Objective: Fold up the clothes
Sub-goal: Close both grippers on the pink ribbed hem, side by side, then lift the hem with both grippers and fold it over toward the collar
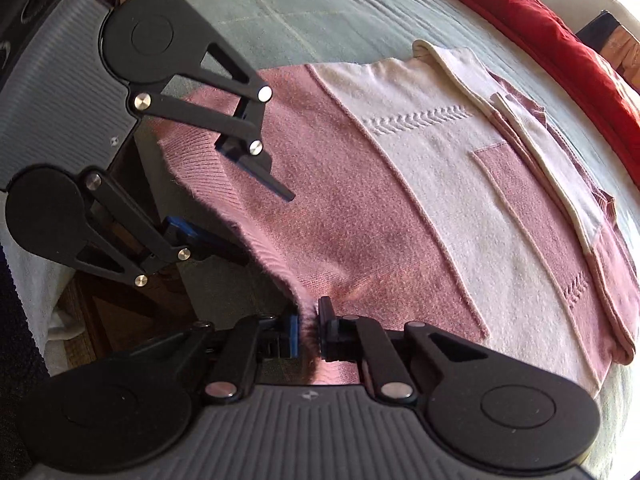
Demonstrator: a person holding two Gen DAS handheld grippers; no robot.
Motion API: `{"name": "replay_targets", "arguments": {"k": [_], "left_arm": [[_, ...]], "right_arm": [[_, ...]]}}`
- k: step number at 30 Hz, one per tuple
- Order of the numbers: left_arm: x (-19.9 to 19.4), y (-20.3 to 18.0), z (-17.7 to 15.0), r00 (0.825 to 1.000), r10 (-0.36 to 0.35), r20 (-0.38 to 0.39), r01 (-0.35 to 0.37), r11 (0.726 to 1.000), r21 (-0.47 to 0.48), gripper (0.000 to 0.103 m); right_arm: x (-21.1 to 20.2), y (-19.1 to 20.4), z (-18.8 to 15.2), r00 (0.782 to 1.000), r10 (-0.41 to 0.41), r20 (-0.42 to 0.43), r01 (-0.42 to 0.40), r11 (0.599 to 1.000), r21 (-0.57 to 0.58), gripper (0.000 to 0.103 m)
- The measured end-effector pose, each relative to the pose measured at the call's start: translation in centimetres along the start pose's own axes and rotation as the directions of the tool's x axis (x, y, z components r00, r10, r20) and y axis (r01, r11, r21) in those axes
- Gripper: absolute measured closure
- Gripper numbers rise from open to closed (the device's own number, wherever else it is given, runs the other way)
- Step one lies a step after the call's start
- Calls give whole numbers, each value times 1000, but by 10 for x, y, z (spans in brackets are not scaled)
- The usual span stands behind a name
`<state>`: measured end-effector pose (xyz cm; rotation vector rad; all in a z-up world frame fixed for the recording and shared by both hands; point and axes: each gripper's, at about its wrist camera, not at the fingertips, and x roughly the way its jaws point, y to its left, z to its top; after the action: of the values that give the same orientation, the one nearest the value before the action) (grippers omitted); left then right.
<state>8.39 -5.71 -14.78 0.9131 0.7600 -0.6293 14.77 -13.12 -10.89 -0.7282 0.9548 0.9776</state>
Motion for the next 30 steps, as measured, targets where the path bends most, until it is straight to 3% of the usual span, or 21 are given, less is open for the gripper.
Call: {"name": "replay_targets", "arguments": {"k": [4,7,9,14,16,18,20,24,26,30], "left_arm": [[2,5,-5,999,28,-26,-29,999,-16,96],[-1,13,-4,999,24,-32,-26,998,-52,97],[-4,19,-2,999,30,-22,-32,997,-72,97],[-10,33,2,1000,29,-3,-29,993,-116,97],[-12,37,1,1000,29,4,-28,991,-128,96],[-13,36,-1,999,34,3,-33,992,-121,95],[-12,34,-3,999,40,-5,-41,993,-109,87],[-8,32,-11,998,56,-38,-60,993,-104,87],[-6,34,-14,996,65,-54,-70,992,-101,96],[-12,42,-12,997,66,-43,-71,991,-110,97]], "right_arm": [[1,-1,-1,1000,-6,0,6,1000,6,92],[6,2,-1,1000,-29,-13,29,1000,-1,84],[9,4,-1,998,-60,-23,60,998,-13,72],[21,6,-5,983,-151,-103,144,987,-72,69],[18,2,-7,980,-162,-113,152,985,-85,70],[15,-1,-9,978,-172,-122,160,982,-98,96],[8,-6,-9,980,-161,-119,153,985,-77,96],[-4,-19,-6,986,-133,-103,133,991,-14,96],[-7,-23,-4,987,-129,-98,130,992,3,96],[-13,-31,1,987,-134,-90,136,990,22,97]]}}
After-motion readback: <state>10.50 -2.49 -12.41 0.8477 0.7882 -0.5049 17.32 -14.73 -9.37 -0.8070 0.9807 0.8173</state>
